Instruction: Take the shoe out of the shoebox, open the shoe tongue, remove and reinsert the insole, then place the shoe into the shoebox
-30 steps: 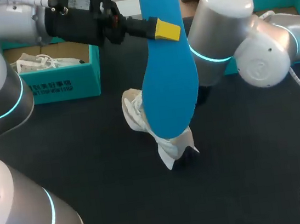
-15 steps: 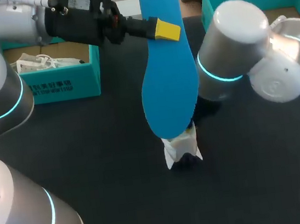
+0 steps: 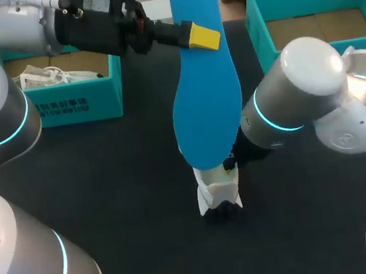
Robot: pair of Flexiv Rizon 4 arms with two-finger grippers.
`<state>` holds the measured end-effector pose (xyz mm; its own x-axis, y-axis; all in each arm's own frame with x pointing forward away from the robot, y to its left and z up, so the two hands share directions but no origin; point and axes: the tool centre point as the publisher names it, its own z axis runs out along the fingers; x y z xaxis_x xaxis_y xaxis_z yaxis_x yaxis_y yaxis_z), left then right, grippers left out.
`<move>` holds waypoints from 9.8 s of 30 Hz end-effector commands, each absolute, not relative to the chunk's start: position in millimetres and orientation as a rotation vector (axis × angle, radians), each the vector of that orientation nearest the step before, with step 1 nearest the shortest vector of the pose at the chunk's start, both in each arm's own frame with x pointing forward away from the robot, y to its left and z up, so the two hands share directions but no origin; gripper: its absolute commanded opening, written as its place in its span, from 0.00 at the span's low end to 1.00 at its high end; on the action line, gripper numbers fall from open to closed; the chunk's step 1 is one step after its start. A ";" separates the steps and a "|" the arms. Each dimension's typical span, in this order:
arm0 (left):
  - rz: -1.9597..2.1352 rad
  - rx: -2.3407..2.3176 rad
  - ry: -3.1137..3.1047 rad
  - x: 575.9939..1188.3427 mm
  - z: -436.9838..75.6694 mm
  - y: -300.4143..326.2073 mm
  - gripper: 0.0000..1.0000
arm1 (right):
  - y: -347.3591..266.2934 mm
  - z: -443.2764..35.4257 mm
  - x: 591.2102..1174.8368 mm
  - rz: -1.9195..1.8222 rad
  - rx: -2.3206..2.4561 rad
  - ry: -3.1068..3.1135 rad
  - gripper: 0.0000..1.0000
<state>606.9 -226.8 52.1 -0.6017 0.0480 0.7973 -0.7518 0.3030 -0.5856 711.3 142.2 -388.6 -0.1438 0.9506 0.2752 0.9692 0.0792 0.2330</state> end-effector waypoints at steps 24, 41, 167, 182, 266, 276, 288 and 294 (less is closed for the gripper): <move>1.374 0.630 -1.836 607.2 51.4 -228.2 0.00 | 136.9 -331.4 692.8 -0.764 -1.868 -2.097 1.00; 1.374 0.630 -1.836 607.2 51.4 -228.2 0.00 | 133.6 -307.2 692.0 -0.834 -1.731 -2.107 1.00; 2.354 -1.722 -2.940 675.5 -62.2 -195.0 0.00 | 121.8 -165.1 716.3 -1.246 -1.269 -1.492 1.00; 2.405 -2.064 -2.889 684.1 -138.4 -187.4 0.00 | 127.2 -163.5 717.4 -1.262 -1.249 -1.472 1.00; 1.110 -2.419 -2.650 747.6 -141.8 -158.0 1.00 | 177.3 -208.8 742.7 -1.098 -1.136 -1.246 0.00; 0.742 -2.454 -2.440 745.7 -137.3 -159.5 1.00 | 181.9 -211.4 742.1 -1.086 -1.140 -1.268 0.00; 0.742 -2.454 -2.440 745.7 -137.3 -159.5 1.00 | 184.1 -208.4 745.0 -1.085 -1.143 -1.306 0.00; 0.538 -2.287 -2.542 744.3 -130.1 -171.9 1.00 | 186.7 -210.3 745.5 -1.087 -1.134 -1.306 0.00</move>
